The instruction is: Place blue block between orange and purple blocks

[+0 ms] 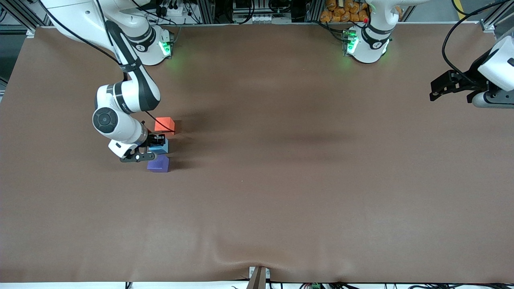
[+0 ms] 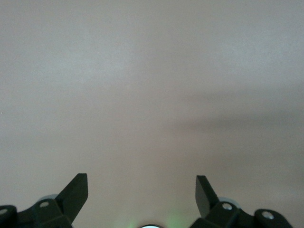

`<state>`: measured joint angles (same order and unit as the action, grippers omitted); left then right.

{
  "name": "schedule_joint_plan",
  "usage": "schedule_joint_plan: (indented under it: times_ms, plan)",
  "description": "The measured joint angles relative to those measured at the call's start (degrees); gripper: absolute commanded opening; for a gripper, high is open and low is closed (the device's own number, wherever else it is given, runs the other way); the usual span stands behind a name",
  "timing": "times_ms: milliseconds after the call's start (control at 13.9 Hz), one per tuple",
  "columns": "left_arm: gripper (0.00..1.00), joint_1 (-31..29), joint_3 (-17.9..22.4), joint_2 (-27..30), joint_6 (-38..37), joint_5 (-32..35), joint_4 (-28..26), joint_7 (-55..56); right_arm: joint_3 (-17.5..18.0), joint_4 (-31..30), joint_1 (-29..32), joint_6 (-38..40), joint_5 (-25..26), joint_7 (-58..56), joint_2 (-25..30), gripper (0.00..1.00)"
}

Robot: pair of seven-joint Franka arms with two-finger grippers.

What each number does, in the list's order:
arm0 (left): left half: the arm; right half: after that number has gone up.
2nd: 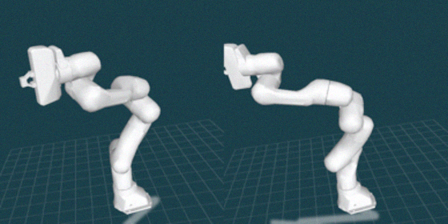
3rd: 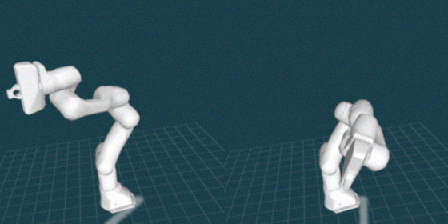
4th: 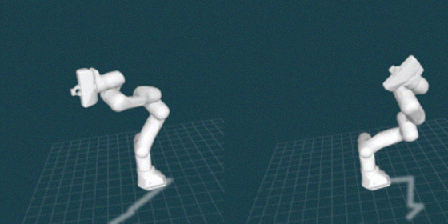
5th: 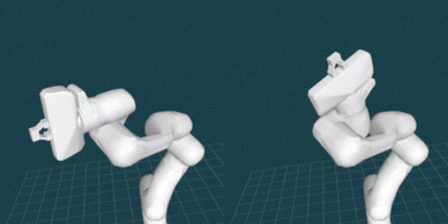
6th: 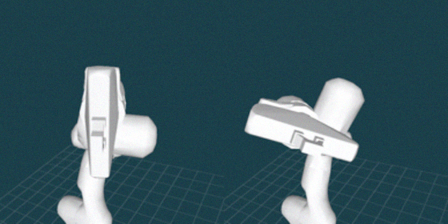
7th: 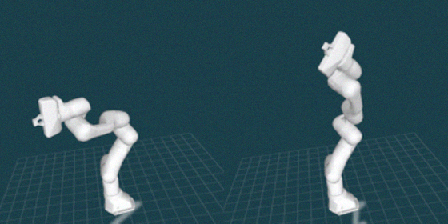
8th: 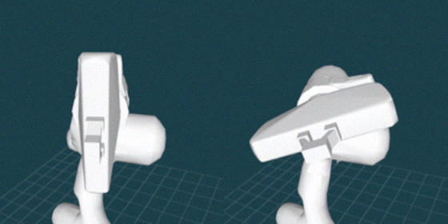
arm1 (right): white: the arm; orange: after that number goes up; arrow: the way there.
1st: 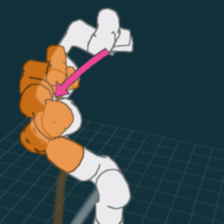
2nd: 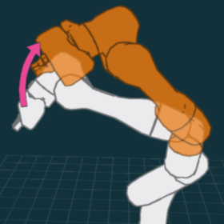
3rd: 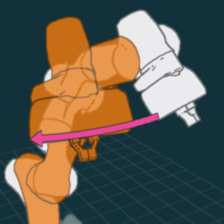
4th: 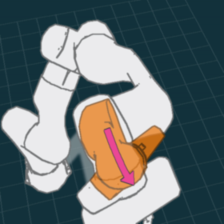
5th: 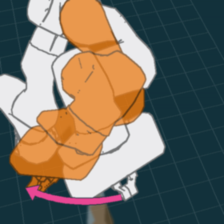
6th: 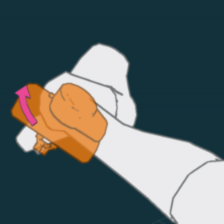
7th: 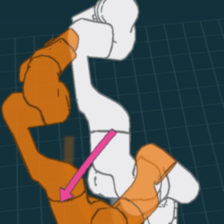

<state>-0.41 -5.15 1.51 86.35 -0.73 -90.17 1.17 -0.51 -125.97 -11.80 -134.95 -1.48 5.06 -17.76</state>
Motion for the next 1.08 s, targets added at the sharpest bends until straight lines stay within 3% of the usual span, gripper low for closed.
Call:
schedule_joint_plan:
  times_ms: [574,646,717,933,1076]
  plan:
    - [1.00,-1.10,-0.01,-0.01,0.06,-1.42,0.01,0.00,0.09,-0.62,0.05,-1.62,-0.15,0.06,-0.65,0.00]
    - [1.00,-1.09,-0.12,-0.01,0.08,-1.42,0.01,0.00,0.09,-0.63,0.05,-1.62,-0.24,0.08,-0.65,0.45]
    - [1.00,-1.07,-0.29,-0.01,0.09,-1.42,0.02,0.00,0.06,-0.64,0.06,-1.62,-0.40,0.08,-0.65,0.99]
    - [1.00,-1.06,-0.52,-0.01,0.10,-1.42,0.02,0.00,0.03,-0.59,0.34,-1.21,-0.74,0.08,-0.95,1.00]
    - [1.00,-1.06,-0.52,-0.01,0.10,-1.42,0.02,0.00,0.03,1.43,0.60,4.35,-0.75,0.07,-1.12,1.00]
